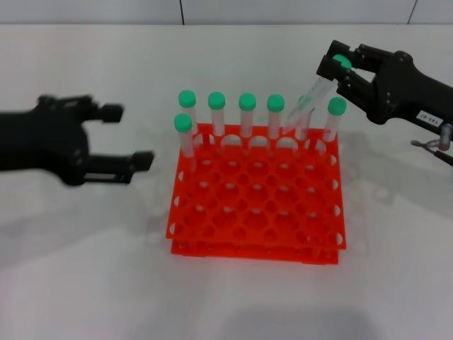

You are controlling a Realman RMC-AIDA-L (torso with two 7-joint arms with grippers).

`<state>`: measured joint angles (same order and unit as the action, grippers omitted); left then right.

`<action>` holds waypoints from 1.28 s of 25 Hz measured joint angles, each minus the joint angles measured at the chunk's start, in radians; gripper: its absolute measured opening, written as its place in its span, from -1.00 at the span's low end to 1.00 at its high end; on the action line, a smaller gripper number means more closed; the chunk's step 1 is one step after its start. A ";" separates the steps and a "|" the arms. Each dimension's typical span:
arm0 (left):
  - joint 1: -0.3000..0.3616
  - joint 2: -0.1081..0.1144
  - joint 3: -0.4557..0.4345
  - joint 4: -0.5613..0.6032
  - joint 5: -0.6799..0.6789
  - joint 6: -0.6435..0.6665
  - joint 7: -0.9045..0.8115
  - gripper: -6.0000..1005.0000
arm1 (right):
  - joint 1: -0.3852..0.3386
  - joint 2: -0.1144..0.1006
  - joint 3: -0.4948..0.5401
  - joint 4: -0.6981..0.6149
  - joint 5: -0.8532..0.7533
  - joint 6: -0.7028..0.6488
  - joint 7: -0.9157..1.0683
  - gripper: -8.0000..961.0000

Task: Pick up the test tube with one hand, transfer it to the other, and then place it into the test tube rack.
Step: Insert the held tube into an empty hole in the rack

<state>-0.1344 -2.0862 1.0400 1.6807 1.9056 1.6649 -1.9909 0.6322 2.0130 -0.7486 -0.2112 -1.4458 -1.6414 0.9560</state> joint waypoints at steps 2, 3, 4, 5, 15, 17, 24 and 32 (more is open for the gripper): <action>0.054 -0.002 0.001 -0.008 -0.022 -0.017 0.039 0.74 | -0.001 0.001 -0.024 -0.034 0.000 -0.001 0.034 -0.40; 0.072 -0.002 0.003 -0.015 -0.030 -0.025 0.053 0.74 | -0.001 0.000 -0.033 -0.045 0.000 -0.001 0.045 -0.40; 0.102 -0.003 0.005 -0.030 -0.045 -0.038 0.083 0.74 | 0.000 0.000 -0.041 -0.057 0.000 -0.001 0.056 -0.40; 0.124 -0.003 0.005 -0.049 -0.064 -0.049 0.111 0.74 | 0.001 -0.001 -0.045 -0.065 0.000 -0.001 0.064 -0.40; 0.162 0.000 -0.122 -0.412 -0.203 -0.065 0.428 0.74 | 0.012 0.001 -0.148 -0.192 0.003 0.000 0.194 -0.39; 0.161 0.001 -0.134 -0.436 -0.206 -0.066 0.452 0.73 | 0.027 0.004 -0.175 -0.208 0.005 0.004 0.216 -0.39; 0.160 0.003 -0.162 -0.487 -0.186 -0.080 0.478 0.73 | 0.099 0.014 -0.244 -0.201 0.019 0.064 0.230 -0.39; 0.132 0.005 -0.171 -0.571 -0.156 -0.091 0.509 0.73 | 0.133 0.015 -0.451 -0.192 0.178 0.192 0.219 -0.38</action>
<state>-0.0027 -2.0811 0.8688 1.1097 1.7492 1.5738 -1.4821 0.7648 2.0278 -1.1997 -0.4028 -1.2683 -1.4490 1.1750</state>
